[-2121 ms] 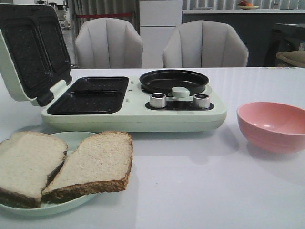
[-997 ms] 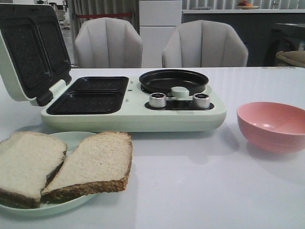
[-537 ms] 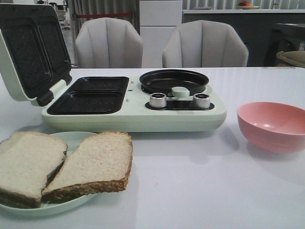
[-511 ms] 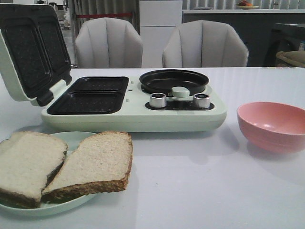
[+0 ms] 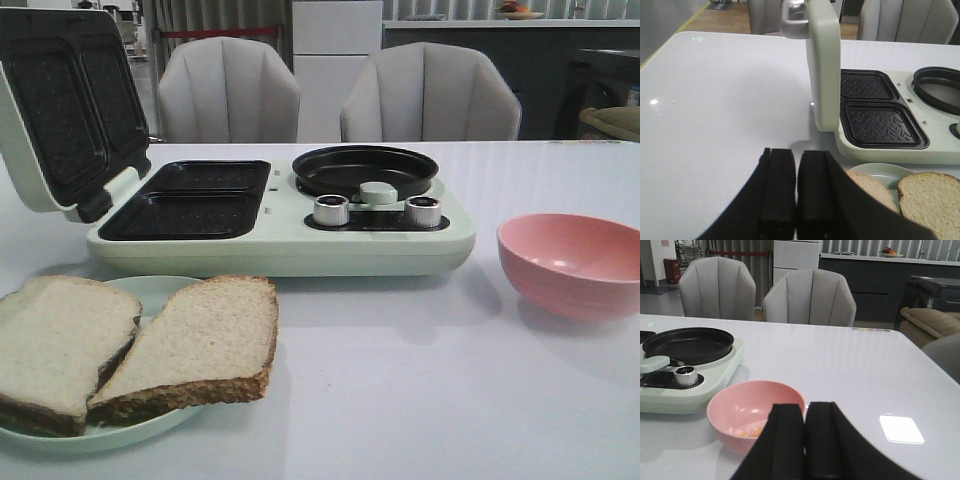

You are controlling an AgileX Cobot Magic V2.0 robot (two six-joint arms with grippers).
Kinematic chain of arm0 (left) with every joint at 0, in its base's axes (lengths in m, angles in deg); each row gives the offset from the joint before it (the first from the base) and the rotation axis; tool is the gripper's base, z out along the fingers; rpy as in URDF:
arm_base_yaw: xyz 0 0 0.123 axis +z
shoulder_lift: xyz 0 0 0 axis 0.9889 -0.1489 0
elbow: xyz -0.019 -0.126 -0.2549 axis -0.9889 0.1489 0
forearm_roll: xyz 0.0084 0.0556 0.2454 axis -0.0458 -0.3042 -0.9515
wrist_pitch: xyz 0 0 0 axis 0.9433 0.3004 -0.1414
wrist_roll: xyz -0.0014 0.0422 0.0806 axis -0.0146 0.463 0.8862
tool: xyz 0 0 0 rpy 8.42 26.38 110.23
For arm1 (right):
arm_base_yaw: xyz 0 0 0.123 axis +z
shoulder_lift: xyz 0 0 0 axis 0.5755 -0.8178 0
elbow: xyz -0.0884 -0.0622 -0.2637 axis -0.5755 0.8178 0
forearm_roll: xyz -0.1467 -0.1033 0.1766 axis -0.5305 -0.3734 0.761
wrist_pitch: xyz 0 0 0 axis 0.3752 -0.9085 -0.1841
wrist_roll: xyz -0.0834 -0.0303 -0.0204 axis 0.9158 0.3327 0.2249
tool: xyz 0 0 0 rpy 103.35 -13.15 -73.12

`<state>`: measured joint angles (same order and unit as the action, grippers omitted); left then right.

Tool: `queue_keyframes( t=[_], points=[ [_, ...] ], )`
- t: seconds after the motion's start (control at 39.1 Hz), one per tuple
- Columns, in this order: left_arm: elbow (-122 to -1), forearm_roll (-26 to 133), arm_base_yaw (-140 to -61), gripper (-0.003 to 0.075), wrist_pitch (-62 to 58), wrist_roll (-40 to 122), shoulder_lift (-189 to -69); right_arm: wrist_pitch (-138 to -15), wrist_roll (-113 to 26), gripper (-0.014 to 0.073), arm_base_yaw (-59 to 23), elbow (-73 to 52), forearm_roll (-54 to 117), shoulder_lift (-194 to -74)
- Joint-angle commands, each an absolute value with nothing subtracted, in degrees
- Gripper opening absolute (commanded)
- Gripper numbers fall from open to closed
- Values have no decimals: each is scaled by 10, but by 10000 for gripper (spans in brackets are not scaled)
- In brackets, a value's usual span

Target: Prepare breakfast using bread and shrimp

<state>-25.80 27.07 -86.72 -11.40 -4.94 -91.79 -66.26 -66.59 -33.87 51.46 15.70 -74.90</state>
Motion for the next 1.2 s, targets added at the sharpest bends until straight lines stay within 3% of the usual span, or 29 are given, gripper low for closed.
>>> queue_keyframes(
  t=[0.0,0.15,0.23,0.43,0.54,0.82,1.18],
  points=[
    [-276,270,-866,114,-70,-55,-926,-616,-665,142,-343,505,153,-736],
    [-276,269,-866,122,-86,-55,-927,-616,-665,142,-343,505,153,-736],
    [-276,268,-866,162,-88,-55,-927,-616,-665,142,-343,505,153,-736],
    [-276,242,-866,463,-87,-55,-927,-616,-665,142,-343,505,153,-736],
    [-276,240,-866,571,-86,-55,-927,-616,-665,142,-343,505,153,-736],
    [-276,240,-900,585,-102,-8,-930,-616,-665,142,-343,505,153,-736],
    [-276,24,-1078,585,-205,52,-970,-616,-665,142,-343,505,153,-736]
  ],
)
